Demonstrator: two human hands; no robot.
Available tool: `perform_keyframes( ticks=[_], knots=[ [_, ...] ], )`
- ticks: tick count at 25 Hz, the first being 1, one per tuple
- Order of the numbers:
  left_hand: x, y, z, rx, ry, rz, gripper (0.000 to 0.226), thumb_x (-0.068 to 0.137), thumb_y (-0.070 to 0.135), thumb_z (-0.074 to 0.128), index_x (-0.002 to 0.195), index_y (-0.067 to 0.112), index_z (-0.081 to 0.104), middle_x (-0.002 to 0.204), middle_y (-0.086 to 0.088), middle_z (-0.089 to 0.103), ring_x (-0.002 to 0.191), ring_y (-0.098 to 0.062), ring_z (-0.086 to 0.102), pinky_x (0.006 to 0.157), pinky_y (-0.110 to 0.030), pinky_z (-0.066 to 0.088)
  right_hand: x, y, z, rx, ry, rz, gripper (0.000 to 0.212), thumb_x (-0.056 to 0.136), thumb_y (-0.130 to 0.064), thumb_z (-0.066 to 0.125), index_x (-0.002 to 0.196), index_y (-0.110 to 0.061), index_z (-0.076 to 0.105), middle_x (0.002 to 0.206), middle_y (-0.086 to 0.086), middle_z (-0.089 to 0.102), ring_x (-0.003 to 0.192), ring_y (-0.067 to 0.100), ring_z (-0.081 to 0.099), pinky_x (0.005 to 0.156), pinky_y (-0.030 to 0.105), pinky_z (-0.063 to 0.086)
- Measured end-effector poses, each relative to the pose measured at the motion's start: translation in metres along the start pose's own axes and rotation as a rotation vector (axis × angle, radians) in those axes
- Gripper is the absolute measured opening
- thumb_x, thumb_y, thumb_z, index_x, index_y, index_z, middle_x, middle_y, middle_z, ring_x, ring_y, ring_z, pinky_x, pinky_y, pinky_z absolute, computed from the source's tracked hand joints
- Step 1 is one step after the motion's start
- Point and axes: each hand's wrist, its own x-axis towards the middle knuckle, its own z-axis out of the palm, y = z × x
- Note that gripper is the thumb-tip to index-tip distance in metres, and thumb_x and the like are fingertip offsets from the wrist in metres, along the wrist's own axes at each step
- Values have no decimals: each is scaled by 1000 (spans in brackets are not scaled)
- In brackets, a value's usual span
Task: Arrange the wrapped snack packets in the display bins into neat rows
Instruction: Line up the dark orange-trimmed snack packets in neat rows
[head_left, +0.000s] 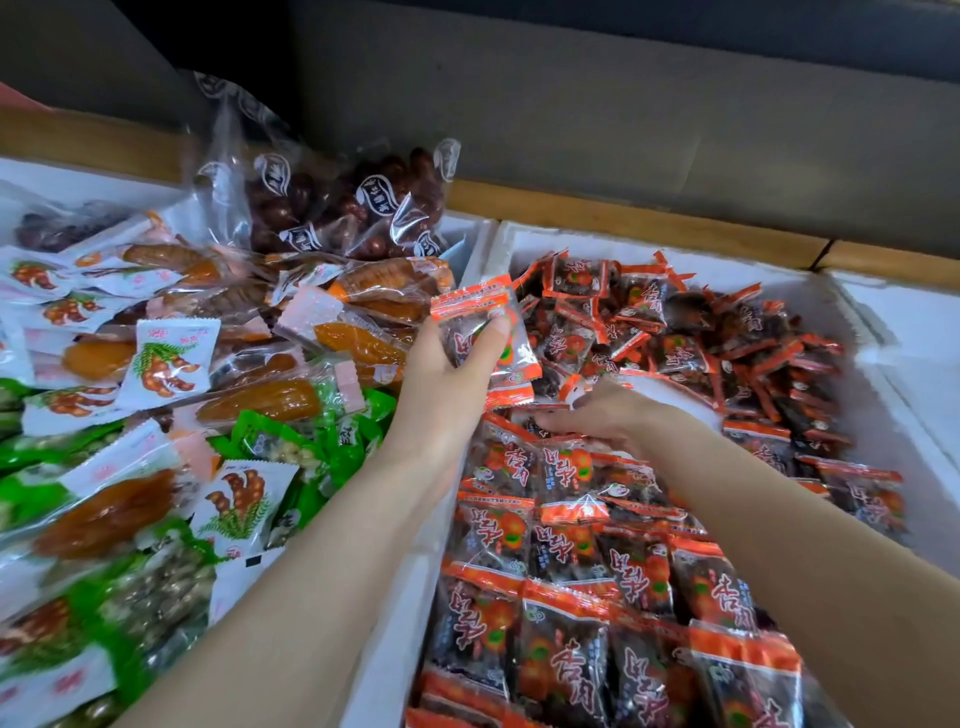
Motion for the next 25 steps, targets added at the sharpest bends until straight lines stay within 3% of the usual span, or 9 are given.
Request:
perform_keyframes(
  ticks=[4, 6, 8, 11, 13, 16, 20, 22, 25],
  knots=[
    [-4, 0, 1, -8, -18, 1, 22, 92, 33, 59, 114, 28, 60, 108, 14, 67, 99, 4, 61, 81, -13, 47, 8, 8, -1, 140, 9, 118, 47, 77, -35, 76, 106, -5, 55, 60, 3, 47, 50, 14, 39, 49, 24, 36],
    [-3, -1, -1, -44, -10, -21, 24, 93, 32, 58, 116, 25, 58, 110, 10, 67, 101, -2, 63, 89, -23, 51, 4, 10, -7, 224, 59, 81, 26, 83, -28, 71, 77, -7, 57, 59, 3, 48, 49, 11, 38, 44, 20, 35],
    [-1, -1, -1, -67, 4, -44, 27, 93, 31, 58, 119, 22, 57, 111, 6, 68, 103, -9, 64, 95, -37, 51, 1, 12, -19, 247, 194, 14, 32, 86, -27, 68, 66, -11, 49, 60, 2, 44, 51, 13, 36, 49, 23, 32],
    [-1, -3, -1, -47, -10, -54, 28, 94, 33, 56, 120, 23, 55, 110, 4, 67, 101, -12, 65, 92, -41, 53, -14, 5, -37, 360, 394, -75, 21, 88, -27, 65, 82, -6, 64, 71, 3, 55, 64, 16, 48, 69, 33, 45],
    [-2, -5, 0, 11, -20, -76, 30, 95, 36, 53, 123, 25, 53, 114, 5, 64, 106, -12, 62, 95, -43, 51, -33, -5, -42, 499, 331, -189, 23, 89, -27, 63, 96, -5, 66, 84, 4, 61, 77, 17, 53, 84, 33, 47],
    [-3, -5, 3, -1, -9, -133, 31, 97, 40, 46, 124, 25, 51, 121, 2, 63, 110, -17, 61, 97, -46, 48, -62, -23, -31, 566, 115, -375, 16, 89, -19, 63, 96, -5, 66, 81, 3, 62, 75, 13, 54, 73, 21, 50],
    [-7, 3, 5, -209, -80, -290, 44, 97, 43, 43, 133, 17, 43, 125, -7, 63, 97, -24, 69, 82, -41, 57, -67, -38, -11, 384, 164, -453, 16, 82, -20, 71, 96, -15, 65, 69, 2, 59, 73, 12, 55, 72, 27, 51],
    [-10, 5, 2, -217, -155, -251, 39, 91, 35, 57, 124, 16, 49, 119, -7, 66, 100, -24, 68, 86, -43, 56, -66, -41, -9, 360, 129, -489, 12, 82, -19, 70, 92, -14, 69, 71, 16, 61, 74, 17, 53, 71, 29, 47],
    [-10, 5, 1, -168, -139, -149, 20, 88, 23, 65, 106, 25, 56, 109, 1, 69, 103, -13, 66, 93, -38, 52, -55, -35, -15, 357, 73, -538, 13, 89, -21, 61, 98, -15, 69, 83, 2, 66, 76, 8, 58, 73, 22, 48]
  ],
)
